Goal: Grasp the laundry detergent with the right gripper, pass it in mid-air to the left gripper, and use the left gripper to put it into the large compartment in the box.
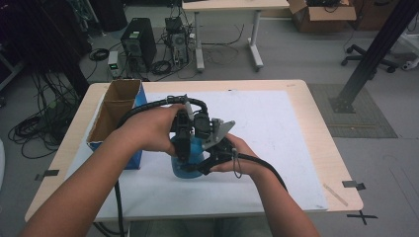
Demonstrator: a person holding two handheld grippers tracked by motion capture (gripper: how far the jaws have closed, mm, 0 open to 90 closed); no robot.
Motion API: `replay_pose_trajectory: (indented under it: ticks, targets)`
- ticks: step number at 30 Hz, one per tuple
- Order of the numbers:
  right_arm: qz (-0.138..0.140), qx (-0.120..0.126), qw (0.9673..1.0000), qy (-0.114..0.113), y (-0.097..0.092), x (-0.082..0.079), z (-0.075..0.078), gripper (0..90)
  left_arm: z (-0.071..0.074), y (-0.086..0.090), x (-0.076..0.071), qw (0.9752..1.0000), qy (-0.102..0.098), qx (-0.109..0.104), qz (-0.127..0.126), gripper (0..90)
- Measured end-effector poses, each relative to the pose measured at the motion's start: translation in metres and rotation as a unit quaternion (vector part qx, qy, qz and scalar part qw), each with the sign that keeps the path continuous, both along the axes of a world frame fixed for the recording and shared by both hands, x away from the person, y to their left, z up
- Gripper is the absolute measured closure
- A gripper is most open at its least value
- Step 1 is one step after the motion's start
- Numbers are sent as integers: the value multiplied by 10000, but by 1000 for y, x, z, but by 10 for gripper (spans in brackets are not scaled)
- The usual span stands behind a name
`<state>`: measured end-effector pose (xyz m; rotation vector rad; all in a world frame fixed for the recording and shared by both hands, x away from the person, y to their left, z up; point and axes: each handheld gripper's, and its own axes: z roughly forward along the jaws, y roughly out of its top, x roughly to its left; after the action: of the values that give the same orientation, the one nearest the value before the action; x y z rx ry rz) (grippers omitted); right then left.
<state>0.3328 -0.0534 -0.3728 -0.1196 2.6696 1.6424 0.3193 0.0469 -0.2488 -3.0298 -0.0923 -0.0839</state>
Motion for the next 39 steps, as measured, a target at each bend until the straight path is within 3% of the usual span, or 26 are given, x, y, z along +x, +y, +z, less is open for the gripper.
replay_pose_trajectory:
  ticks: [4,7,10,11,20,21,25,31,39]
  targets:
    - [-25,40,10000,36,-2,0,-2,431,0,-1,-1,10000,-26,17,-2,397]
    - [-180,107,9998,32,-4,2,-3,356,0,-1,0,10000,-19,20,13,397]
    - [-221,127,9997,44,-5,3,-3,337,0,-1,0,10000,-4,0,20,397]
    - [-266,142,9995,137,-6,1,-3,311,0,-2,0,10000,6,2,-1,397]
    - [-279,200,9993,146,-6,2,-6,199,-1,-1,2,10000,-9,10,-6,396]
    - [-301,224,9990,247,-7,1,-7,178,0,0,2,10000,-5,0,10,397]
    - [-331,243,9989,230,-7,2,-7,150,0,0,2,10000,6,-4,23,396]
    - [-363,281,9982,377,-8,2,-7,26,2,0,3,9999,16,-35,112,396]
    - [-251,418,9978,453,-24,5,1,8,10,3,7,9997,9,-123,204,395]
